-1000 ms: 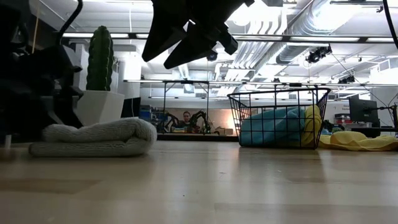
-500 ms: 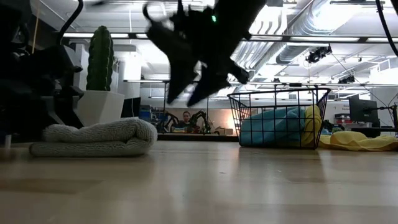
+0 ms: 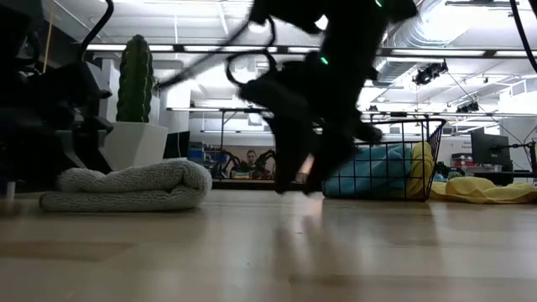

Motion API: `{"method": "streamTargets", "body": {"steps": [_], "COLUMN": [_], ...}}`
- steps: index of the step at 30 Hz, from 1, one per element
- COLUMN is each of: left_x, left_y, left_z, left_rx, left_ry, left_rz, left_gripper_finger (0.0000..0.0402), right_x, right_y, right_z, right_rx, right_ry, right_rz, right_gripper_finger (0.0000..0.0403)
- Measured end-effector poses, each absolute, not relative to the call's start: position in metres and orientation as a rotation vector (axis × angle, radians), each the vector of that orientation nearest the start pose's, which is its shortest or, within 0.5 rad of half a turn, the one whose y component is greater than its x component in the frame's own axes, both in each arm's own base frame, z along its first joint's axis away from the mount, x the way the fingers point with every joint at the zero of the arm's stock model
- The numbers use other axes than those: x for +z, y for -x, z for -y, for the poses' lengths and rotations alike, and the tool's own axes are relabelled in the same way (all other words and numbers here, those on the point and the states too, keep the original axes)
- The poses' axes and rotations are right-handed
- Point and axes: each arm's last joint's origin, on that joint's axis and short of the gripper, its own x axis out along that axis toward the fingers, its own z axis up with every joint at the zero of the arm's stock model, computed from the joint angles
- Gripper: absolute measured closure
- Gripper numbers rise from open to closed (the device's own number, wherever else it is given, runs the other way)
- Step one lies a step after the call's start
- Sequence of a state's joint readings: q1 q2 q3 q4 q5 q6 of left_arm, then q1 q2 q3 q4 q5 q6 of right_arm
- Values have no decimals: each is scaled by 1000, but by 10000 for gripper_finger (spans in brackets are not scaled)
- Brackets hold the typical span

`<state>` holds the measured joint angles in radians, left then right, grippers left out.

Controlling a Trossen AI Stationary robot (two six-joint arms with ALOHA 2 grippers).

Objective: Fold microfiber towels
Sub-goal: Put the folded gray microfiber towel into the black wire basket

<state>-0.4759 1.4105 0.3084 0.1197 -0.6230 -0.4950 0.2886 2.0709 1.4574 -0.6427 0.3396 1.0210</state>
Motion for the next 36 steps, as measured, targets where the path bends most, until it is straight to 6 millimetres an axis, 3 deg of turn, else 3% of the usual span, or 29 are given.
{"method": "streamTargets", "body": {"steps": [5,11,16,21,29,36], "left_x": [97,97,97,97,97,97], "left_y": [-179,-179,-179,-179,-179,-180], "left_z": [73,74,74,74,74,74], "left_rx": [328,328,327,327,327,327], "left_ry": [-45,-44,-43,-43,-43,-40], "left_rz": [-771,-770,-769,-769,-769,-767], "left_gripper_finger": [202,202,202,202,202,202], "right_x": [137,129,119,106,109,108], "right_y": [-378,-379,-380,-389,-406,-407], "right_z": [-112,-121,-114,-108,-99,-92], "right_rx": [-620,-412,-416,-481,-441,-497], "right_ry": [-633,-841,-1059,-1162,-1133,-1153], "right_rz": [-976,-665,-403,-381,-403,-436], "right_gripper_finger": [203,203,203,203,203,203]}}
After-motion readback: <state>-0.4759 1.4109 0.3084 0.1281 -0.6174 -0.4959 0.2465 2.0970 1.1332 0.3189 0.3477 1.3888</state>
